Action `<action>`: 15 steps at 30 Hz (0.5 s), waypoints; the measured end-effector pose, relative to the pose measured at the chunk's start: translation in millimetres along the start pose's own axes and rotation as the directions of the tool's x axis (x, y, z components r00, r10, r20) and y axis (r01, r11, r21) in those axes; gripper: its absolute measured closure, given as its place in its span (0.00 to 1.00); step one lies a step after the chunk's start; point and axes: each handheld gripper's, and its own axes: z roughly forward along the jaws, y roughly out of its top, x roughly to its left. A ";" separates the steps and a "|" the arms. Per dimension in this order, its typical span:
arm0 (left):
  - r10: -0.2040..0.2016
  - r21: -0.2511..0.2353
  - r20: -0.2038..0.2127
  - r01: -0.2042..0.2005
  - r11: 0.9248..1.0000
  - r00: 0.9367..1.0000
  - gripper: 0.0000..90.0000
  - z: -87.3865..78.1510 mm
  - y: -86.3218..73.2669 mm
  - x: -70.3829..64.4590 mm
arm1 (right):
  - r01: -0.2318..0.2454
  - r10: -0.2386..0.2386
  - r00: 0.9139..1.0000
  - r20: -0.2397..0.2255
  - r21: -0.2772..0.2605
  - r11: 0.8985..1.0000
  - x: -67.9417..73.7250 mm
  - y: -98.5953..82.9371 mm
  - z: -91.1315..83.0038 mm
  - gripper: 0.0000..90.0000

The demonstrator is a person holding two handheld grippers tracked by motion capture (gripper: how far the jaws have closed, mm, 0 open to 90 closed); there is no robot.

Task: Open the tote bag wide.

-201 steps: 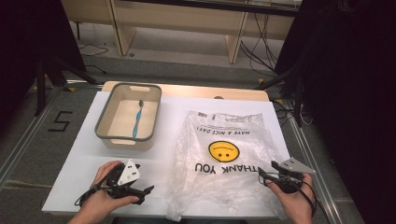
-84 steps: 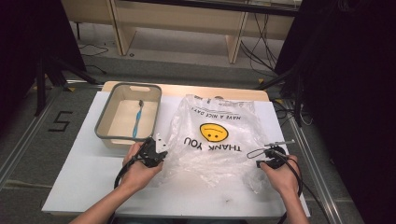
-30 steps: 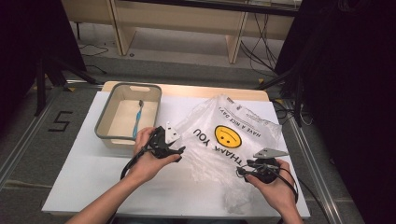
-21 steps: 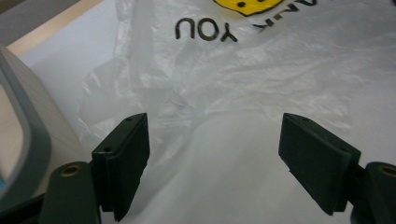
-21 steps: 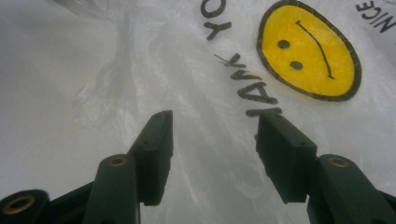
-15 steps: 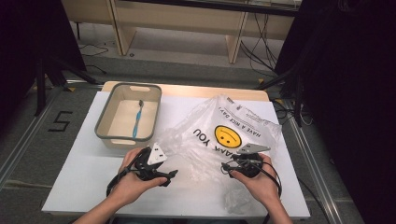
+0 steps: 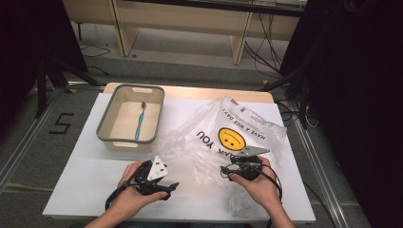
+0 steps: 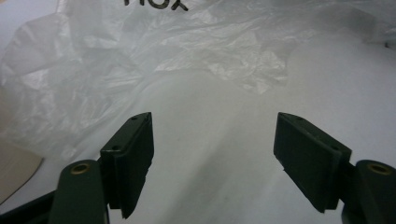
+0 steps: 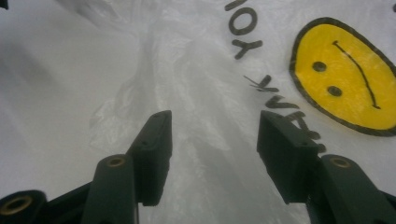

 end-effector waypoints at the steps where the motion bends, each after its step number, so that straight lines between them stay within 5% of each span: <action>1: 0.006 0.001 0.006 -0.006 1.000 1.000 0.32 1.7 0.9 -2.2 | 0.005 -0.005 1.000 -0.008 0.004 1.000 1.8 0.7 1.8 0.52; 7: 0.030 0.019 0.030 -0.031 0.999 0.999 0.33 10.6 2.9 -9.8 | 0.057 -0.054 0.997 -0.061 0.050 0.997 9.6 3.0 13.8 0.51; 15: 0.039 0.024 0.037 -0.040 0.999 0.999 0.34 14.0 3.5 -11.5 | 0.153 -0.143 0.987 -0.076 0.139 0.978 19.2 1.2 30.0 0.51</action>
